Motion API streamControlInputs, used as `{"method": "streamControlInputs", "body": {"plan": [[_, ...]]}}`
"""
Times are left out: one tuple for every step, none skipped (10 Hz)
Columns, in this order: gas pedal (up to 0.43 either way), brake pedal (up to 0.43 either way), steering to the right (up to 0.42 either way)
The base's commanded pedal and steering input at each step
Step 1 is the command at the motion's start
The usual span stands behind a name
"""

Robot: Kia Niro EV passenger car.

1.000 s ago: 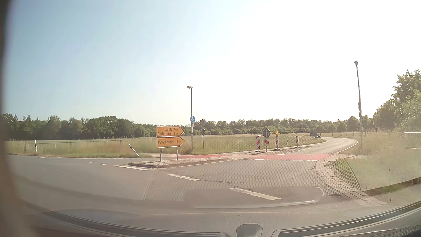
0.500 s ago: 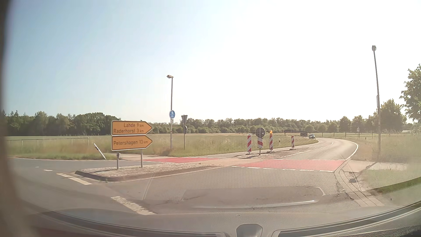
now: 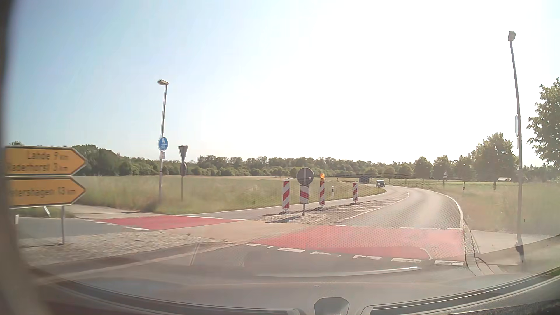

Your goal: Follow the waypoints while adhering to traffic rules and regulations

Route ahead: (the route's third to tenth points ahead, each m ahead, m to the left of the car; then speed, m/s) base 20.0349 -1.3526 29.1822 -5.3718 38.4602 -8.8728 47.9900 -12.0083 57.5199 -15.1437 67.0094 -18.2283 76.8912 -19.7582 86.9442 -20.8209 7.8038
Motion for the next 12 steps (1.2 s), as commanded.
{"method": "streamControlInputs", "body": {"plan": [[0.220, 0.006, 0.187], [0.220, 0.006, 0.185], [0.220, 0.006, 0.178], [0.228, 0.006, 0.170], [0.228, 0.006, 0.163], [0.240, 0.006, 0.158], [0.260, 0.006, 0.154], [0.260, 0.006, 0.151], [0.268, 0.006, 0.148], [0.299, 0.006, 0.141], [0.311, 0.006, 0.130], [0.311, 0.006, 0.119]]}}
